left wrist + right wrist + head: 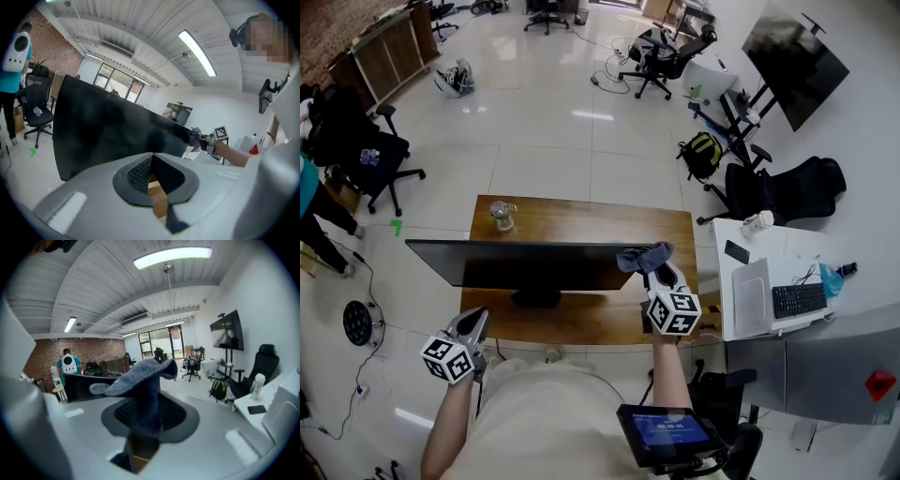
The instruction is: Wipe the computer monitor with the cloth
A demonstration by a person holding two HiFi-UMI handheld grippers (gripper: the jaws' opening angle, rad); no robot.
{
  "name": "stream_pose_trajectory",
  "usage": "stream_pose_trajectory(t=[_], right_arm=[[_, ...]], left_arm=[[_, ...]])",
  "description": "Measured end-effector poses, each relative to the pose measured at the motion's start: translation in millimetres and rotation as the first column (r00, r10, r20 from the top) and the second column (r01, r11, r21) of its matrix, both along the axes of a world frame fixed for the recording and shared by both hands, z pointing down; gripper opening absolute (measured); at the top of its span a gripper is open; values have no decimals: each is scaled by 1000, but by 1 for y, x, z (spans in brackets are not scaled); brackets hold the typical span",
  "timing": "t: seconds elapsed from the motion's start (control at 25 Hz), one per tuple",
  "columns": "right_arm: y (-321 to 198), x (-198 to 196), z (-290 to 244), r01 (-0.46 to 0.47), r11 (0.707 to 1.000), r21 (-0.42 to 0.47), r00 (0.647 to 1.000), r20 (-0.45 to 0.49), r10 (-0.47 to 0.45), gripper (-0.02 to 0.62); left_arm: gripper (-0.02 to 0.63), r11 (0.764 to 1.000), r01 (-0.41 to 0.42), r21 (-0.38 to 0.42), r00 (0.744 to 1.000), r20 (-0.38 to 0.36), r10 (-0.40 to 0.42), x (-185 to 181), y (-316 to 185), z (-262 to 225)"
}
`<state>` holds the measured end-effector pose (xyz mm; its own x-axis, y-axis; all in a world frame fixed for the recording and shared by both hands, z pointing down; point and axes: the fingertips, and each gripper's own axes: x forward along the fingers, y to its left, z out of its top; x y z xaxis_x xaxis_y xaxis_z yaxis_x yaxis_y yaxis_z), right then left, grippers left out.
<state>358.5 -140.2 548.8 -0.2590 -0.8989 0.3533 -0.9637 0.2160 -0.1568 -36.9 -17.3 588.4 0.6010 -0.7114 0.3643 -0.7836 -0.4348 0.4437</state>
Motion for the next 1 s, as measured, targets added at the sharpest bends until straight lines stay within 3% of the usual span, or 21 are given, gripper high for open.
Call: stream_pose_trajectory(t=[0.6,1.0], right_arm=[[12,2,89,-24,986,-166,1000,3,25,97],[21,2,147,-11,960,-281,1000,-4,10,97]], left_arm=[[-8,1000,-5,-11,1000,22,5,-5,2,1],[-8,1000,-7,-22,999,33,8,-1,-4,3]])
